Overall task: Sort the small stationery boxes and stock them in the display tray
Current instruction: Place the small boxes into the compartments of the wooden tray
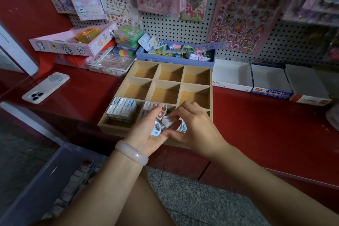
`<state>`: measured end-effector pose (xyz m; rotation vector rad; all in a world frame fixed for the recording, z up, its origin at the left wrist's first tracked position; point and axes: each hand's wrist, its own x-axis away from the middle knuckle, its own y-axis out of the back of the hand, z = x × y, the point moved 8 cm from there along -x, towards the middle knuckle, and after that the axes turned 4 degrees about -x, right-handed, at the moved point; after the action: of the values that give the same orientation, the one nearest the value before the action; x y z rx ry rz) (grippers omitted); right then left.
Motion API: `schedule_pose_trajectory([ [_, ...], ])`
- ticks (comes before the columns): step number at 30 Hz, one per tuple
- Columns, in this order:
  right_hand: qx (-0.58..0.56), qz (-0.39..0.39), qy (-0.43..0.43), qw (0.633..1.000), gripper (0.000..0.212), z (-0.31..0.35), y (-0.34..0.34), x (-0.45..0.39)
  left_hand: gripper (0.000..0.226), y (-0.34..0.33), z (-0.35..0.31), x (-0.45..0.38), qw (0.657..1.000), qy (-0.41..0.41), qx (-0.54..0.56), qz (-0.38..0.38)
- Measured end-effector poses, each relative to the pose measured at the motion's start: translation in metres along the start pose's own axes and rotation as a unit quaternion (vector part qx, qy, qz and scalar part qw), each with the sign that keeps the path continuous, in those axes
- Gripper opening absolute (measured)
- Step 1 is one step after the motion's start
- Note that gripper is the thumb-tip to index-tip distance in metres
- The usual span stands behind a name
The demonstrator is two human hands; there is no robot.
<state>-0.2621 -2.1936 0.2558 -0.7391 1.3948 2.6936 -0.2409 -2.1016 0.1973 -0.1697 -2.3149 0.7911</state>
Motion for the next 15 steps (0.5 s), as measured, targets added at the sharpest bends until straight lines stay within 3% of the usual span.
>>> schedule_pose_trajectory([
  [4,-0.021,-0.010,-0.039,0.999,0.049,-0.002,-0.001,-0.002,0.032,-0.005,0.000,0.002,1.000,-0.007,0.003,0.013],
  [10,-0.093,-0.004,-0.092,0.991,0.024,-0.013,-0.002,0.000,0.043,-0.001,-0.002,0.001,1.000,-0.018,-0.001,0.008],
  [15,-0.079,-0.006,-0.131,0.988,0.034,-0.022,-0.002,0.002,0.042,0.001,-0.001,-0.003,1.000,-0.014,0.001,0.004],
])
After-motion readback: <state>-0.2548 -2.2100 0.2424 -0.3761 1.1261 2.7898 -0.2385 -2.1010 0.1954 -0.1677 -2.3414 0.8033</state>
